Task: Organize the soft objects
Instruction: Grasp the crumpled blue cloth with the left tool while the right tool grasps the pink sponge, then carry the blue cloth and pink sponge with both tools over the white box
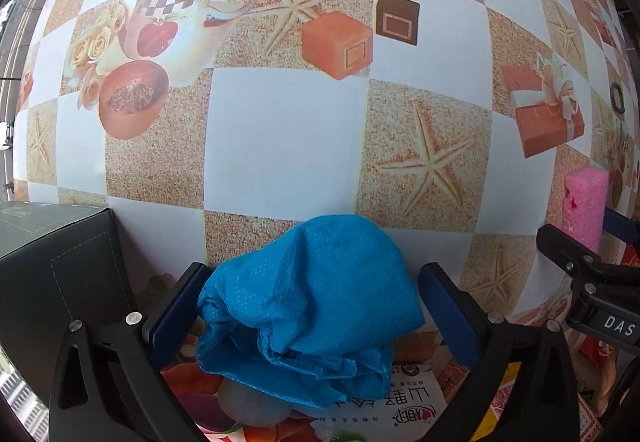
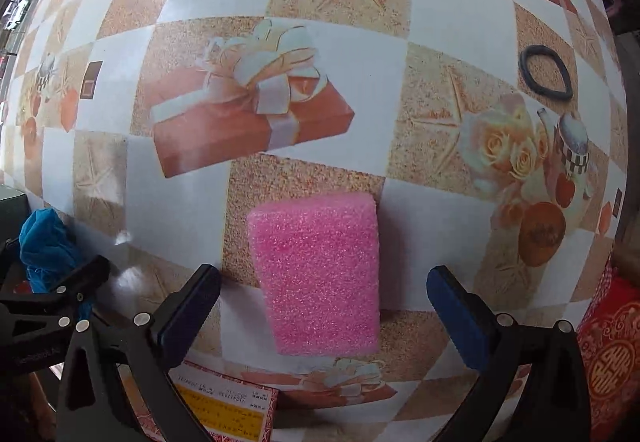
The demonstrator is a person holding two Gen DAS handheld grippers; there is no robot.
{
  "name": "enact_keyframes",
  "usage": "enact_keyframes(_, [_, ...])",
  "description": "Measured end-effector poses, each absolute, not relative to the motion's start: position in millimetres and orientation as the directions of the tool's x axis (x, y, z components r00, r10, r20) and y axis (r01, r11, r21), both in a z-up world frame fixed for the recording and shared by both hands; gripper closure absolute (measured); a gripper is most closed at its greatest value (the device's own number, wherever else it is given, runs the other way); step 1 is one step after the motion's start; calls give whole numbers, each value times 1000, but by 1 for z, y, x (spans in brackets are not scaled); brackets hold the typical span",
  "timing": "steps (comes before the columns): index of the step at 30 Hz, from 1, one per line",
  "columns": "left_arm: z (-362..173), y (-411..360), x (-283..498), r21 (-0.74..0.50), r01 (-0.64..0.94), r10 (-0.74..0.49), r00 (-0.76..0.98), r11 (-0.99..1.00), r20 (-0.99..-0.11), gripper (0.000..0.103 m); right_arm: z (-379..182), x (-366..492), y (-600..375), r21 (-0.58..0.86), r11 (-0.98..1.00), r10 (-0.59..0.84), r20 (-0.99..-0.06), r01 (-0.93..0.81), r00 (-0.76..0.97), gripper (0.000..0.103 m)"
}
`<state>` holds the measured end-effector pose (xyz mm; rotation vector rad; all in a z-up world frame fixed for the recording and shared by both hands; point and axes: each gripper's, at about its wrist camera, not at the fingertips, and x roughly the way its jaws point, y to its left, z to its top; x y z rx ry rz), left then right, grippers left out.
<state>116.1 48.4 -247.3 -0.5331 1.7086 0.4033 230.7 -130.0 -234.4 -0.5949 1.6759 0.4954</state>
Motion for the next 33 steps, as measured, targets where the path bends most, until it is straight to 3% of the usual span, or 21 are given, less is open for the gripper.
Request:
enact_keyframes(12, [-248, 43, 108, -24, -562, -101, -106, 826, -989, 3, -241, 236, -110, -6, 769, -115, -985, -639, -130, 3])
enact_keyframes(14, [-239, 38, 110, -22, -542, -82, -87, 840, -993, 17, -233, 227, -114, -3, 755, -103, -988, -655, -114, 14])
enact_keyframes(15, [-235, 34, 111, -24, -525, -75, -77, 851, -994, 24, -229, 225, -115, -1, 746, -95, -990, -666, -105, 25])
enact_keyframes(17, [-225, 27, 119, -23, -483, -58, -58, 875, -997, 60, -222, 223, -117, 3, 734, -75, -994, -680, -85, 49])
enact_keyframes(18, [-223, 24, 121, -19, -468, -50, -56, 884, -997, 61, -219, 224, -119, 8, 734, -65, -994, -679, -82, 56])
enact_keyframes(23, [-198, 16, 124, 3, -431, 0, -8, 903, -1000, 62, -207, 235, -137, 85, 786, 21, -993, -613, -112, 56])
enact_keyframes(33, [-124, 15, 109, -24, -416, 28, 119, 909, -993, 62, -124, 235, -141, 181, 764, 178, -982, -619, -67, 56])
